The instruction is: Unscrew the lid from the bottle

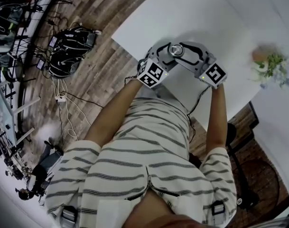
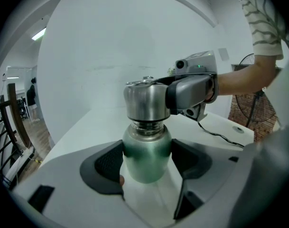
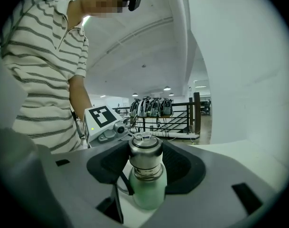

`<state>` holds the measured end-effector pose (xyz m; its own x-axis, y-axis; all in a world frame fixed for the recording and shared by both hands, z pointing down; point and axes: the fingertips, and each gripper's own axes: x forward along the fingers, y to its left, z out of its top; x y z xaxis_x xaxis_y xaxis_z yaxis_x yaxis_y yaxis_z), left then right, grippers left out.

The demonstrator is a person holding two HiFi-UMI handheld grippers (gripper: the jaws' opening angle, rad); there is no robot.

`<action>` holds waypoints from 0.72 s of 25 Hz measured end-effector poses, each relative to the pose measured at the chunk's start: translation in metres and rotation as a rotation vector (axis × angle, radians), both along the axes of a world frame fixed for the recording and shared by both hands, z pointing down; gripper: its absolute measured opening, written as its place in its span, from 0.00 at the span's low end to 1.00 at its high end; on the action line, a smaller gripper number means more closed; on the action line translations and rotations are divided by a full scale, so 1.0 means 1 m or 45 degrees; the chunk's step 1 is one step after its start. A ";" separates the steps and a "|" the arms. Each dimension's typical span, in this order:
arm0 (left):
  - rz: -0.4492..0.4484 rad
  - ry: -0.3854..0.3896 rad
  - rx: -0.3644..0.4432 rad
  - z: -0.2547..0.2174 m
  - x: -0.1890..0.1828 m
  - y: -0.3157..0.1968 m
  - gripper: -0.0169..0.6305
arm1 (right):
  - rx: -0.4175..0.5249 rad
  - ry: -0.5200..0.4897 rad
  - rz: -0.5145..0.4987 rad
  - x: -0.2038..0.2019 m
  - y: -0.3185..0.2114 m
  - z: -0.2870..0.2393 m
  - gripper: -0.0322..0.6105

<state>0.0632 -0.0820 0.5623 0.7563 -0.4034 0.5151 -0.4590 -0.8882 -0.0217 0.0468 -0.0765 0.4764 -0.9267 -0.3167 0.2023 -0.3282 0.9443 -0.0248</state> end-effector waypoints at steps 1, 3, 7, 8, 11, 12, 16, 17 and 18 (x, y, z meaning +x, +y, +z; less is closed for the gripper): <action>0.001 0.000 -0.001 0.000 0.000 0.001 0.51 | -0.001 0.007 -0.004 0.000 0.001 0.000 0.42; 0.001 0.001 -0.001 0.000 0.000 0.001 0.51 | 0.005 0.019 -0.008 0.000 0.003 0.001 0.42; -0.004 0.012 0.004 0.001 -0.002 0.001 0.52 | 0.009 0.014 0.007 -0.001 0.004 0.002 0.42; -0.004 0.014 0.005 0.001 -0.002 0.001 0.52 | 0.006 0.010 0.018 -0.001 0.005 0.001 0.42; -0.005 0.025 0.007 0.000 -0.002 0.001 0.52 | 0.003 -0.014 0.066 0.002 0.004 -0.003 0.42; -0.006 0.029 0.008 0.000 -0.002 0.001 0.52 | -0.001 -0.022 0.087 0.003 0.003 -0.004 0.42; -0.003 0.025 -0.002 0.006 -0.005 -0.001 0.54 | -0.028 -0.058 0.187 0.005 -0.001 -0.005 0.42; -0.001 0.025 -0.007 0.006 -0.005 -0.001 0.55 | -0.034 -0.079 0.218 0.006 -0.002 -0.008 0.42; 0.001 0.032 -0.008 0.005 -0.005 0.000 0.55 | -0.040 -0.095 0.251 0.008 -0.002 -0.012 0.42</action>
